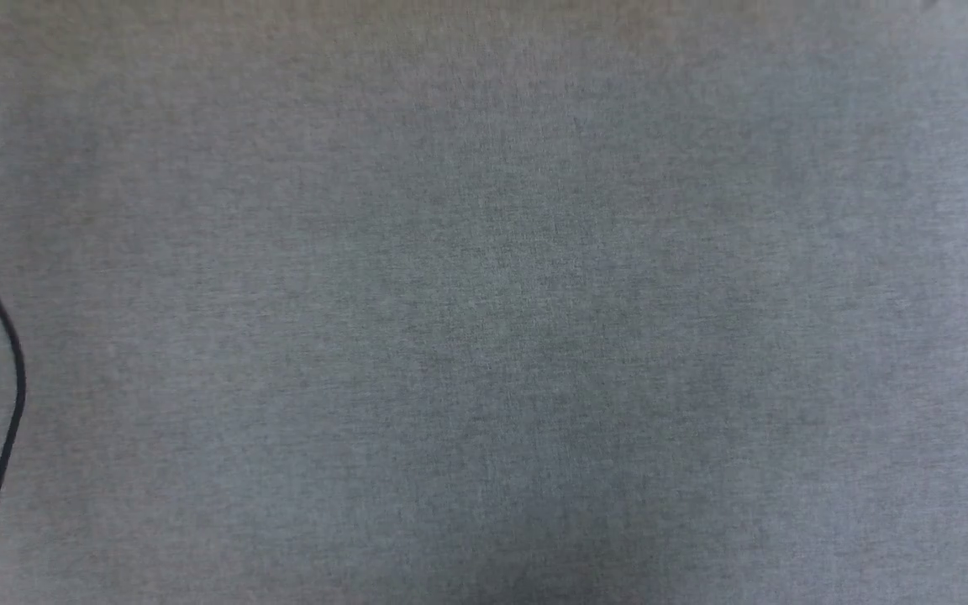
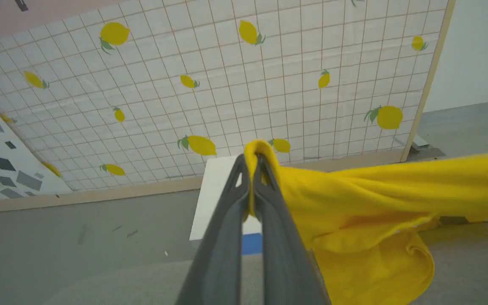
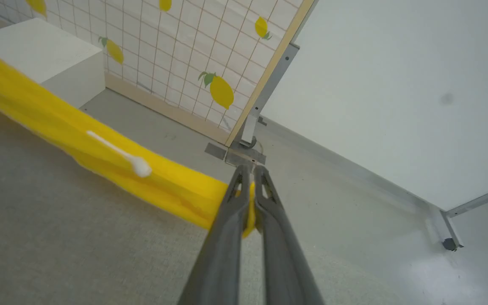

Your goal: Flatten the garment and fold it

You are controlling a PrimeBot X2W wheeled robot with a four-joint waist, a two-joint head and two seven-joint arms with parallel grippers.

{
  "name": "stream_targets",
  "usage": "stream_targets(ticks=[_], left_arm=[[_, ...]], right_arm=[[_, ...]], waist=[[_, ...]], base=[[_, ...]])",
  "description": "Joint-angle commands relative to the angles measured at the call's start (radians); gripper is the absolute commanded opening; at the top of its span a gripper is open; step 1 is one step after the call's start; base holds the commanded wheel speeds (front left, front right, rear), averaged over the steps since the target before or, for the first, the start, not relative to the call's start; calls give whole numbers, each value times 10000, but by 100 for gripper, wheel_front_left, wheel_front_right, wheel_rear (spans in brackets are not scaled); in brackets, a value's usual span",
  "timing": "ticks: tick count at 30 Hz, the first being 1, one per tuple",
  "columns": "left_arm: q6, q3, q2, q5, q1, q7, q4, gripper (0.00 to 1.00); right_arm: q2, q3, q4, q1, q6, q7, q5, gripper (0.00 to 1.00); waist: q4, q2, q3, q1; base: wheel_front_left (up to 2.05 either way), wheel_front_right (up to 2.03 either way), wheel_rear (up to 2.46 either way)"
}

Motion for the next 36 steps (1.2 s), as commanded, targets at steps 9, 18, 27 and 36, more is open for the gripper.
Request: stream_targets(ticks=[9,18,27,36], left_arm=[[-686,-537,-183,-1012,4427,1698,363,0],[-213,-263,67,-2274,9002,3369,-2441,0],[1339,387,-458,-3184,12983,3681,-5248,0],[2017,357,-1245,-3479,15051,3259,-6102,0]], right_arm=[[-214,1729,918,3503,-19,-399,1651,0],[-1216,2089,-362,6291,-19,251,2989,0],[-978,40,-2669,9584,-19,1249,2857,0],[389,-1761,-5052,12728,-19,2616,2121,0]], waist=[[143,0,-2383,-2],[222,0,-3810,-2],[370,0,-4391,-2],[447,0,-4481,-2]], base=[[0,0,0],[0,0,0],[0,0,0],[0,0,0]])
